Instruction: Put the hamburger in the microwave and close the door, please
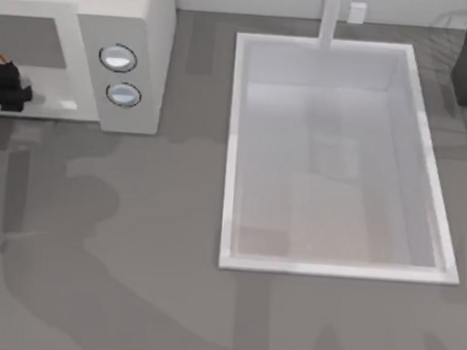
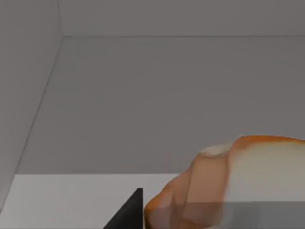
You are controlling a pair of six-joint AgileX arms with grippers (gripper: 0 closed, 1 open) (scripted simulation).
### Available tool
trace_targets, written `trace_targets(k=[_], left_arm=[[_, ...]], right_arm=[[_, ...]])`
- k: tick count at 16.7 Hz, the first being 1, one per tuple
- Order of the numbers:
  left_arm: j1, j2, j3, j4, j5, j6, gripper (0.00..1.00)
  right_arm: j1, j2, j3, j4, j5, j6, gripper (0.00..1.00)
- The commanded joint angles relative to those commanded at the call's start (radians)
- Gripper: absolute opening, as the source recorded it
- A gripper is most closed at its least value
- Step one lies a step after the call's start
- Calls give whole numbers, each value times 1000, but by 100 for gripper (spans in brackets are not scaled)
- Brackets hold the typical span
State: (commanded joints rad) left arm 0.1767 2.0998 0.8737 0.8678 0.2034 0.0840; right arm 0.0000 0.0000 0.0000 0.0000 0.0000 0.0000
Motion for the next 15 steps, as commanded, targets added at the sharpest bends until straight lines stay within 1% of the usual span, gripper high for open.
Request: trace_targets(k=[4, 7, 11, 15], left_arm=[[-5, -4, 4, -3, -2, 2, 0], [-14, 11, 45, -15, -7, 3, 0], [-32, 72, 170, -68, -32, 10, 0], [-48, 166, 331, -162, -62, 28, 0]], right_arm=[[0, 0, 0, 0, 0, 0, 100], [0, 0, 0, 0, 0, 0, 100], [0, 0, 0, 0, 0, 0, 100], [0, 0, 0, 0, 0, 0, 100]])
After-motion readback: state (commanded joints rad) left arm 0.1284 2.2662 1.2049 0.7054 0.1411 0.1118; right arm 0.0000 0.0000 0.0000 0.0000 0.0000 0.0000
